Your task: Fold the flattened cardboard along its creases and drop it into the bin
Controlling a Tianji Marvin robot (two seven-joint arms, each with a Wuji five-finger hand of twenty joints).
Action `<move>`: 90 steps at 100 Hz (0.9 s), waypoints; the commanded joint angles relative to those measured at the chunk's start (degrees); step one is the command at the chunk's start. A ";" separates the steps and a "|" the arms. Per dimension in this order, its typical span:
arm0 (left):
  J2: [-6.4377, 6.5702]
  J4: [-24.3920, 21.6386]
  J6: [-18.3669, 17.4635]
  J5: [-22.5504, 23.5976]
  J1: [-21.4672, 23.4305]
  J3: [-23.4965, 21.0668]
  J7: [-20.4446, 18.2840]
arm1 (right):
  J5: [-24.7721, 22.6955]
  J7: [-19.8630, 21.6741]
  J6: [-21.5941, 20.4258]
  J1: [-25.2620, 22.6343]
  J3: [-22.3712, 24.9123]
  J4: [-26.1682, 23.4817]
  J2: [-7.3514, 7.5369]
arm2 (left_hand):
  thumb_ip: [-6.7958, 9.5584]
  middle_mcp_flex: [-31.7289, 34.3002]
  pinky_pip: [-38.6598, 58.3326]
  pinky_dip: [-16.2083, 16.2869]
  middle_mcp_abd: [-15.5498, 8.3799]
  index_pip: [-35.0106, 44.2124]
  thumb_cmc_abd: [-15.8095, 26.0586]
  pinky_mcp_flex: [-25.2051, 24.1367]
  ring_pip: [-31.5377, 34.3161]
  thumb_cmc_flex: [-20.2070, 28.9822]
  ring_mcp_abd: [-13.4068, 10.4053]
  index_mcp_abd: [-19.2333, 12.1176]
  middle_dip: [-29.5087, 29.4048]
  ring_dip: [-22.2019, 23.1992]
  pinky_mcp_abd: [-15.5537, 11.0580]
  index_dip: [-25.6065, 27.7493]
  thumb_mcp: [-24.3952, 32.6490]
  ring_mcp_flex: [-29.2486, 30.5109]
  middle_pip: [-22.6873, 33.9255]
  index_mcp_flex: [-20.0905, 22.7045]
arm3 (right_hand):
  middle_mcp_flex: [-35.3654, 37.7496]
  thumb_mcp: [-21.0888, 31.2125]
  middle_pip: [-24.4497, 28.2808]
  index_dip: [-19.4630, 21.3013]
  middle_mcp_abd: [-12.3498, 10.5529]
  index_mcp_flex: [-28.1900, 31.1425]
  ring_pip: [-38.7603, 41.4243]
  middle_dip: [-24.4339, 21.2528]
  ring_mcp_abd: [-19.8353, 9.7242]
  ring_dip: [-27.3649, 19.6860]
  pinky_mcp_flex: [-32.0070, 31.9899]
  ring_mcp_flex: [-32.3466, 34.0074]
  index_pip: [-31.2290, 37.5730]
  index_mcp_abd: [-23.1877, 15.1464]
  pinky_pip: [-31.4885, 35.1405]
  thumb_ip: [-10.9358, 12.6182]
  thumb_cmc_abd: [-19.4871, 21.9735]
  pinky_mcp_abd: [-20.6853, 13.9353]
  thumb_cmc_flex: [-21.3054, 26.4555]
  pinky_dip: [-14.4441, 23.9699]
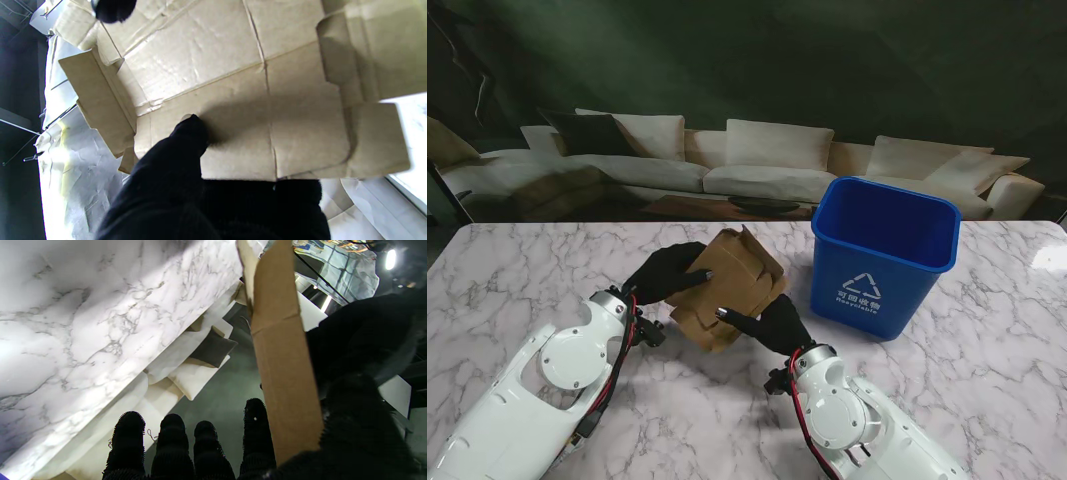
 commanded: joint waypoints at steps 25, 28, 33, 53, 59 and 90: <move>-0.40 1.26 -0.74 -1.70 -0.12 1.18 -1.80 | 0.59 -2.99 -4.55 -1.78 1.06 -2.42 -0.85 | 1.05 -0.67 0.62 1.85 -2.47 3.46 2.06 -1.12 2.43 4.31 -2.05 -4.76 0.88 0.72 -1.17 0.12 3.15 -0.83 0.99 0.42 | 5.68 3.81 26.43 -12.45 -10.02 -0.27 3.67 10.99 -4.71 2.51 3.34 6.26 23.06 -12.11 3.00 -1.13 6.01 0.28 17.80 3.50; -0.38 1.37 -0.70 -1.79 -0.13 1.20 -1.90 | 0.35 -3.35 -4.88 -1.84 1.16 -2.43 -0.89 | 1.04 -0.79 0.49 1.83 -2.52 3.44 2.21 -1.40 2.23 4.31 -2.03 -4.85 0.85 0.63 -1.05 0.11 3.07 -1.04 0.95 0.39 | 9.91 9.70 28.08 -13.44 -10.46 0.36 5.36 11.87 -5.18 3.46 4.64 8.13 24.88 -12.94 4.73 -2.76 4.64 0.54 17.35 4.86; -0.33 1.57 -0.58 -1.74 -0.16 1.25 -2.11 | 0.07 -4.10 -5.24 -2.01 1.30 -2.54 -1.01 | 1.00 -1.03 0.26 1.81 -2.69 3.37 2.56 -2.00 1.84 4.31 -1.97 -5.13 0.83 0.48 -0.94 0.06 2.77 -1.50 0.92 0.37 | 15.04 15.15 29.78 -14.63 -11.16 1.82 7.96 12.89 -5.67 4.95 6.76 10.73 27.03 -13.79 7.22 -3.92 3.35 1.32 17.85 6.66; -0.23 2.37 -0.41 -1.22 -0.16 1.27 -2.40 | -0.25 -6.03 -6.80 -2.64 1.78 -2.98 -1.34 | 1.09 -3.03 -3.73 1.07 -3.83 1.77 4.63 -9.94 -1.42 4.30 -1.02 -6.17 0.15 -1.02 2.04 -1.10 0.32 -5.46 0.13 -0.15 | 36.77 23.04 36.54 -16.25 -13.16 10.52 22.61 15.72 -7.29 12.44 23.01 32.45 30.18 -14.08 22.48 -4.83 -0.28 4.90 23.25 15.41; -0.16 2.41 -0.44 -1.32 -0.02 1.12 -2.70 | -0.18 -6.13 -7.02 -2.84 1.87 -3.22 -1.36 | 1.77 -5.26 -8.24 0.88 -4.21 -0.28 6.39 -16.98 -4.19 4.31 0.90 -6.97 -0.17 -1.90 5.74 -2.61 -4.27 -9.90 -0.93 -0.73 | 39.38 24.72 39.59 -15.75 -12.78 13.41 26.37 16.64 -6.14 15.50 27.43 37.61 29.67 -13.69 26.23 -5.05 0.31 5.01 24.68 17.86; -0.35 1.83 0.32 -2.18 1.12 -0.21 -2.07 | -1.87 -7.55 -9.10 -4.00 2.46 -5.31 -1.27 | 3.19 -26.96 -29.59 1.41 2.55 -13.31 11.72 -30.00 -17.23 -2.33 4.94 -5.09 -18.92 -8.94 8.22 -7.47 -18.96 -30.17 -6.94 -4.10 | 43.21 30.72 45.14 -14.83 -8.42 21.50 35.58 22.46 -1.43 23.12 40.88 46.91 29.74 -12.03 31.35 -5.94 -1.07 2.33 24.59 22.94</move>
